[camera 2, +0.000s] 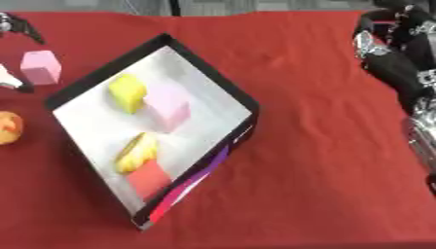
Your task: Pick up objects on the table and place them in the box.
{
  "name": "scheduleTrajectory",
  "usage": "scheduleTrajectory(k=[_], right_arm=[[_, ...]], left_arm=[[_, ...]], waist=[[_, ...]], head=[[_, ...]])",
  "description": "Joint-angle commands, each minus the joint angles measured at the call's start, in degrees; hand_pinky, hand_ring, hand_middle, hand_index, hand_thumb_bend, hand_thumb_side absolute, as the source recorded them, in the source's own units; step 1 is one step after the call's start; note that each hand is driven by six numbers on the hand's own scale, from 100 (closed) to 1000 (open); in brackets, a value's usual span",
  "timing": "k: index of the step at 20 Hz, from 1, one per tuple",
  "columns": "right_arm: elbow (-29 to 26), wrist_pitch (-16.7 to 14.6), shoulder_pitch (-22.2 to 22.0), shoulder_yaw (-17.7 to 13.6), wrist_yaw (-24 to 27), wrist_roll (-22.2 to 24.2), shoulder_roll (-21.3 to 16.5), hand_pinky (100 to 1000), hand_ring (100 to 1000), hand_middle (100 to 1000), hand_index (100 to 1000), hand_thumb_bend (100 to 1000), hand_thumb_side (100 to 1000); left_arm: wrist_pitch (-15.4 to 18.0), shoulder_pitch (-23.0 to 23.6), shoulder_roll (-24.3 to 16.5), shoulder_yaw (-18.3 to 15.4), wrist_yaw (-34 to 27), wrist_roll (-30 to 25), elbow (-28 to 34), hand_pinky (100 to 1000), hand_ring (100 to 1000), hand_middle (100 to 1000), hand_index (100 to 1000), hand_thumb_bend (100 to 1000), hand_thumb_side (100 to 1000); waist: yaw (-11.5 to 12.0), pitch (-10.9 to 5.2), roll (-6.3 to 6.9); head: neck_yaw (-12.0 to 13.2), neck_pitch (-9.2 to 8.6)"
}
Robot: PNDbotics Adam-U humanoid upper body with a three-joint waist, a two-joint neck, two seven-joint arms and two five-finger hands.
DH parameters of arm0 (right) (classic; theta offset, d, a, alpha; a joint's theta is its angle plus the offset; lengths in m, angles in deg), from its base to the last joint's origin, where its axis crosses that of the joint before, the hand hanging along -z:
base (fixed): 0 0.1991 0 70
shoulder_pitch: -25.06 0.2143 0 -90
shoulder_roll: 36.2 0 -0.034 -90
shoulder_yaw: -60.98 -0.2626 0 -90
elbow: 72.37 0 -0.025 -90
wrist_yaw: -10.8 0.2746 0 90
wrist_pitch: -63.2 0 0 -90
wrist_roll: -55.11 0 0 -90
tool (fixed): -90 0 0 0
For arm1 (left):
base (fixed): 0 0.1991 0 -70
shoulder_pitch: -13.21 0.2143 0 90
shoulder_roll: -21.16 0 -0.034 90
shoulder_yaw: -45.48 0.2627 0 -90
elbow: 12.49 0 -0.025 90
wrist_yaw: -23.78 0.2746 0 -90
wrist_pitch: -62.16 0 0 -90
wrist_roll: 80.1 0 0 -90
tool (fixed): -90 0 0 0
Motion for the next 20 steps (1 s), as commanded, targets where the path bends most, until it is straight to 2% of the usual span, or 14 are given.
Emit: scheduleTrajectory(k=[1,8,20], right_arm=[[-0.3,0.0,0.7,-0.4,0.1,0.1,-0.6,954,714,659,809,131,147],[-0.1,0.1,0.8,-0.3,-0.1,0.4,-0.3,955,715,660,810,129,147],[0.3,0.1,1.1,-0.1,-0.2,0.5,0.2,956,715,660,810,120,151]], left_arm=[[2.7,-1.8,-1.1,-1.8,-0.1,-1.6,0.1,912,905,824,873,652,371],[0.7,-2.3,-1.0,-3.8,0.0,0.8,-0.6,912,903,824,872,612,338],[-1.5,-2.9,-1.0,-5.2,-2.4,-0.2,-1.4,909,901,821,876,547,335]], waist=[[-0.1,-0.67,0.03],[-0.5,-0.2,-0.06],[-0.9,0.14,-0.14]], head=[[0.3,-0.73],[0.6,-1.03],[0.7,-2.26]])
